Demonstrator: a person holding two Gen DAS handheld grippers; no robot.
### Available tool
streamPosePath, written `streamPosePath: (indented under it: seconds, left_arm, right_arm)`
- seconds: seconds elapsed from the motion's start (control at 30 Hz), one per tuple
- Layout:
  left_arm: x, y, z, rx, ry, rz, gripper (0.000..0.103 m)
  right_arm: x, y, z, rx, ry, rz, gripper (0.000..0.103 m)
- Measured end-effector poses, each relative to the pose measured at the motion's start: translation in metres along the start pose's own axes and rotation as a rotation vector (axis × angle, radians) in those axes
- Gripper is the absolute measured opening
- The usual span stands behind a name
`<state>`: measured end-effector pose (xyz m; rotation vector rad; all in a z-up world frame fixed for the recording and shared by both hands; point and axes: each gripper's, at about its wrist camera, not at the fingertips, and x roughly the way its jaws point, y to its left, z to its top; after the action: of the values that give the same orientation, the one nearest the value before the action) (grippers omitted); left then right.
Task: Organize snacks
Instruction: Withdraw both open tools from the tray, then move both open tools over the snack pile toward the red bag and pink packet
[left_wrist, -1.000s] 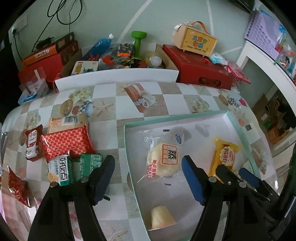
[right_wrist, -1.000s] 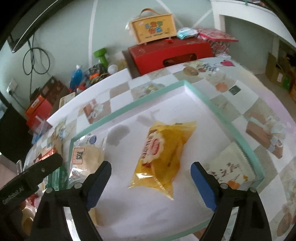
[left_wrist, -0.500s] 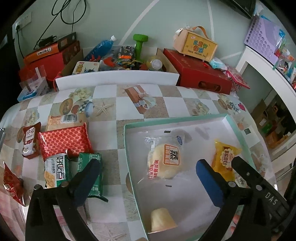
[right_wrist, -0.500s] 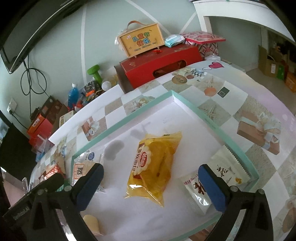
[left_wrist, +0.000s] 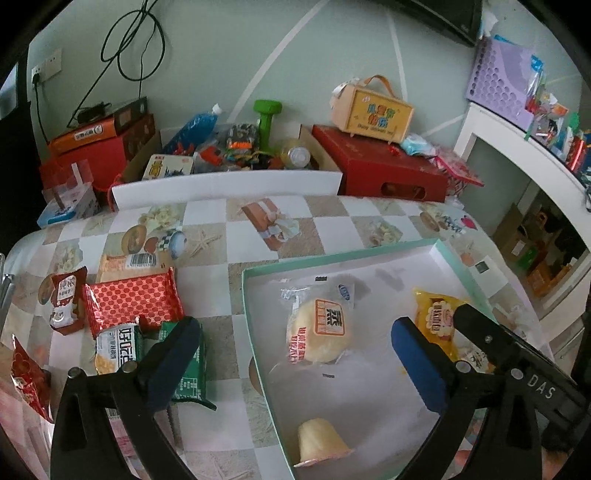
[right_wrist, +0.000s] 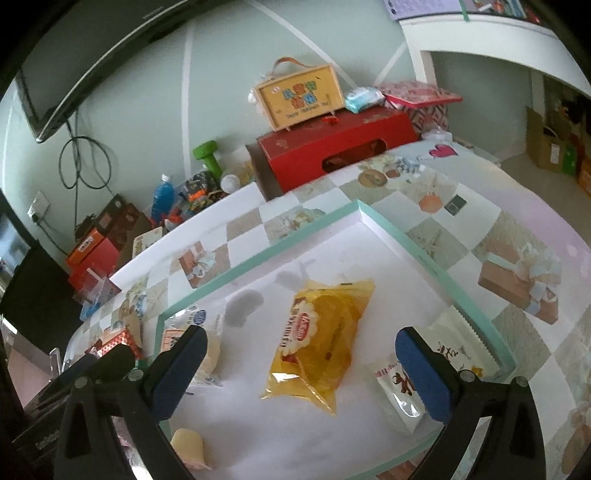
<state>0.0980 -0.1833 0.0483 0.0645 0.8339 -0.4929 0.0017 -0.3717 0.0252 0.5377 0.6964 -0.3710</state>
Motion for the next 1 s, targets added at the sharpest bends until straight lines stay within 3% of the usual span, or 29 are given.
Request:
streamPosePath:
  seconds: [0.23, 0.47, 0.63, 0.87, 1.0]
  left_arm:
    - [-0.013, 0.008, -0.004, -0.013, -0.006, -0.071, 0.103]
    - [-0.037, 0.023, 0.001, -0.044, -0.094, -0.03, 0.103]
    - [-0.046, 0.028, 0.005, -0.045, -0.091, -0.031, 0.103]
    - [-0.056, 0.056, -0.001, -0.078, -0.023, 0.022, 0.103]
    - [-0.07, 0.088, -0.004, -0.119, -0.024, 0.114, 0.103]
  right_arm:
    - [0.001, 0.009, 0.0, -0.025, 0.015, 0.02, 0.103]
    - [-0.005, 0.012, 0.001, 0.009, -0.025, 0.053, 0.103]
    - [-0.007, 0.019, 0.001, -0.007, -0.026, 0.053, 0.103]
    - [-0.012, 0.033, 0.0, -0.026, -0.025, 0.065, 0.103]
    - [-0.019, 0.048, -0.002, -0.051, -0.041, 0.089, 0.103]
